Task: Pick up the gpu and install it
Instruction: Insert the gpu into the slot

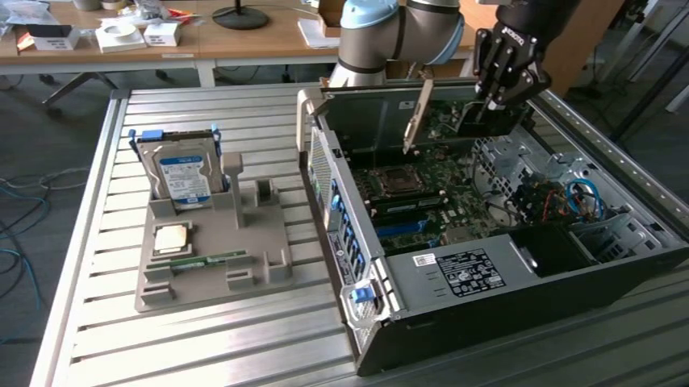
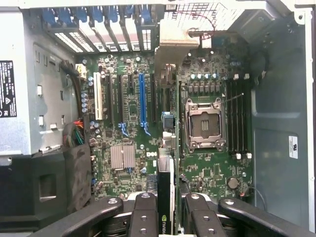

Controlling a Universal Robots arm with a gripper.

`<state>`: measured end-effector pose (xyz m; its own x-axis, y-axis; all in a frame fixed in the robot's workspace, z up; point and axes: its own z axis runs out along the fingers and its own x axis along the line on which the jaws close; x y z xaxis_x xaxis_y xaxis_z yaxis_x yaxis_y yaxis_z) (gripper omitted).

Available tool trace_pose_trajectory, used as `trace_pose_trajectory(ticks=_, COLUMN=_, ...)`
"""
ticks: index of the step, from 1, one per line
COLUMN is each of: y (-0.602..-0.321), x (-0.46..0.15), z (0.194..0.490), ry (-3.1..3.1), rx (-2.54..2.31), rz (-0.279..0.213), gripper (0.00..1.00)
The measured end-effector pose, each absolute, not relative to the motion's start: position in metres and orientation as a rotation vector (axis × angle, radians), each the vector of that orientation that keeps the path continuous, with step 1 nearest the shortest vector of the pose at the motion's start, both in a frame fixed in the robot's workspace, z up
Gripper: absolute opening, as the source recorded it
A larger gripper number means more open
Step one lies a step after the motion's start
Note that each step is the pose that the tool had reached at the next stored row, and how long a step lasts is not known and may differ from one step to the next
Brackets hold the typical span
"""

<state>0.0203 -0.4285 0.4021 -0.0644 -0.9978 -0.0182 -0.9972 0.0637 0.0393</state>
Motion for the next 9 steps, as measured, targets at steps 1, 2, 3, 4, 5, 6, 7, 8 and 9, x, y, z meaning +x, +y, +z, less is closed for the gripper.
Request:
trace_pose_trajectory(ticks=1, y=-0.4285, x=0.0194, z=0.402, ry=-2.281, rx=2.139, rz=-0.064, gripper=0.26)
trace_pose_trajectory(ticks=2, y=-0.4284, x=0.0184, z=0.4018, ry=-2.281, rx=2.139, rz=-0.064, gripper=0.26)
trace_pose_trajectory(ticks=3, y=-0.4284, x=0.0176, z=0.4015, ry=-2.281, rx=2.14, rz=-0.064, gripper=0.26)
trace_pose_trajectory(ticks=4, y=-0.4284, x=0.0169, z=0.4013, ry=-2.281, rx=2.14, rz=-0.064, gripper=0.26)
trace_pose_trajectory(ticks=5, y=-0.4284, x=0.0167, z=0.4013, ry=-2.281, rx=2.139, rz=-0.064, gripper=0.26)
trace_pose_trajectory(ticks=6, y=-0.4284, x=0.0167, z=0.4013, ry=-2.281, rx=2.139, rz=-0.064, gripper=0.26)
trace_pose_trajectory(ticks=7, y=-0.4284, x=0.0167, z=0.4013, ry=-2.281, rx=2.14, rz=-0.064, gripper=0.26)
trace_pose_trajectory(ticks=8, y=-0.4284, x=0.0167, z=0.4013, ry=-2.281, rx=2.14, rz=-0.064, gripper=0.26)
trace_pose_trajectory(ticks=9, y=-0.4284, x=0.0167, z=0.4013, ry=-2.281, rx=2.14, rz=-0.064, gripper=0.26)
